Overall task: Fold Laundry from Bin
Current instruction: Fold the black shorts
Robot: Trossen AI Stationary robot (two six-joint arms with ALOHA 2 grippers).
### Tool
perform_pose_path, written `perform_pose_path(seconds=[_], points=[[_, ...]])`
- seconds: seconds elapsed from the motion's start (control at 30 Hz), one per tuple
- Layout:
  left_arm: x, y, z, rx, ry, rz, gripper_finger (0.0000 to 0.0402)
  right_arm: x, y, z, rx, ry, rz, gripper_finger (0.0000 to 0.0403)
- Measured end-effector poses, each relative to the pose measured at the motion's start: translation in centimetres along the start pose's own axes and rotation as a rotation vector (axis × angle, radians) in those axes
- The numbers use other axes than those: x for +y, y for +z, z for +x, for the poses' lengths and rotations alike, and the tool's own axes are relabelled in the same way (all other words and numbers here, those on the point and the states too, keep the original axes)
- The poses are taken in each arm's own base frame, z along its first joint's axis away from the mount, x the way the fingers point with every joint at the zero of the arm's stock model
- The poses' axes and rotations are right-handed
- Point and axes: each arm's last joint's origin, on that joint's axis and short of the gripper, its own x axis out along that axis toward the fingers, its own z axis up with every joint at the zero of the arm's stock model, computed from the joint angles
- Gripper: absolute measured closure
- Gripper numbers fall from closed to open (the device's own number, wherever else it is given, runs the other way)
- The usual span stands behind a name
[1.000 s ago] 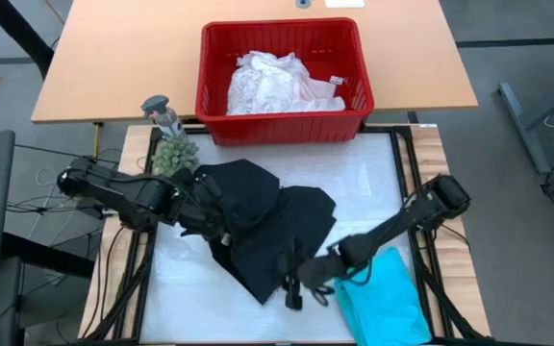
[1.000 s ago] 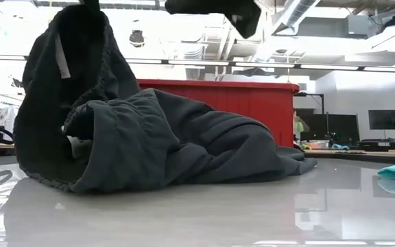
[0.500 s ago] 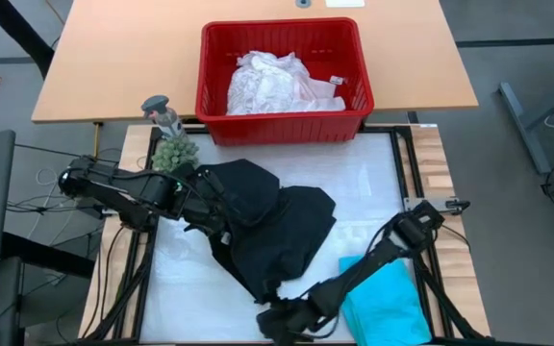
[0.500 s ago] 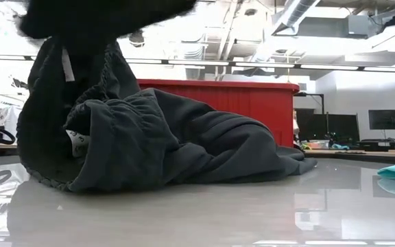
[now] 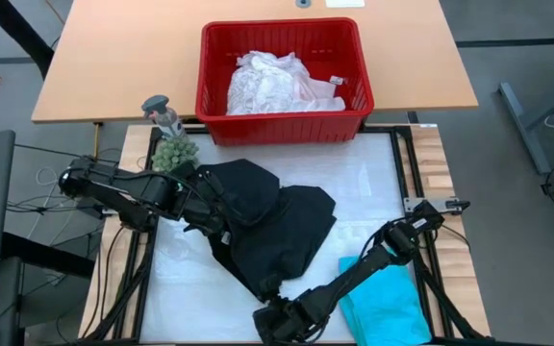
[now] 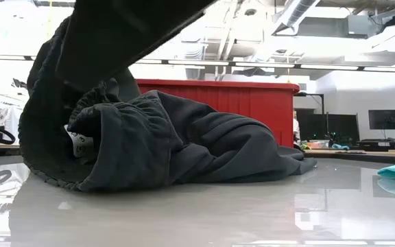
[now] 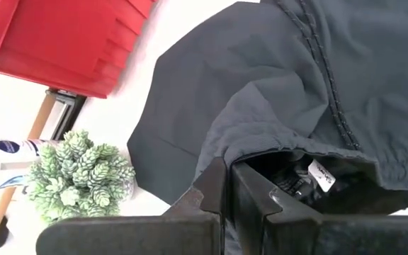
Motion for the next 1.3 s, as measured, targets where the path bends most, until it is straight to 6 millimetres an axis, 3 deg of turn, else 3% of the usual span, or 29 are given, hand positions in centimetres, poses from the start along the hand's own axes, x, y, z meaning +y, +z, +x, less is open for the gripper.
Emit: perform_pose_path(seconds=[0.17, 0.33, 0.7, 1.03, 1.3], points=[[0.0, 0.0, 0.0, 0.002, 0.002, 0.009, 0.0401, 0.8, -0.1, -1.1, 0.01, -0.016, -0.019, 0.0137], [0.0, 0.0, 0.0, 0.002, 0.001, 0.009, 0.0401, 0.3, -1.2, 0.1, 0.096, -0.063, -0.01, 0.0137], [0.0, 0.0, 0.0, 0.003, 0.001, 0.009, 0.0401, -1.2, -1.7, 1.6, 0.136, -0.055, 0.001, 0.0137], [0.0, 0.0, 0.0, 0.001, 0.001, 0.009, 0.0401, -2.1, -1.1, 2.2, 0.097, -0.007, -0.046, 0.0137], [0.0, 0.0, 0.0, 0.002, 0.002, 0.01, 0.0401, -1.4, -2.1, 5.1, 0.134, 0.054, -0.068, 0.0137]])
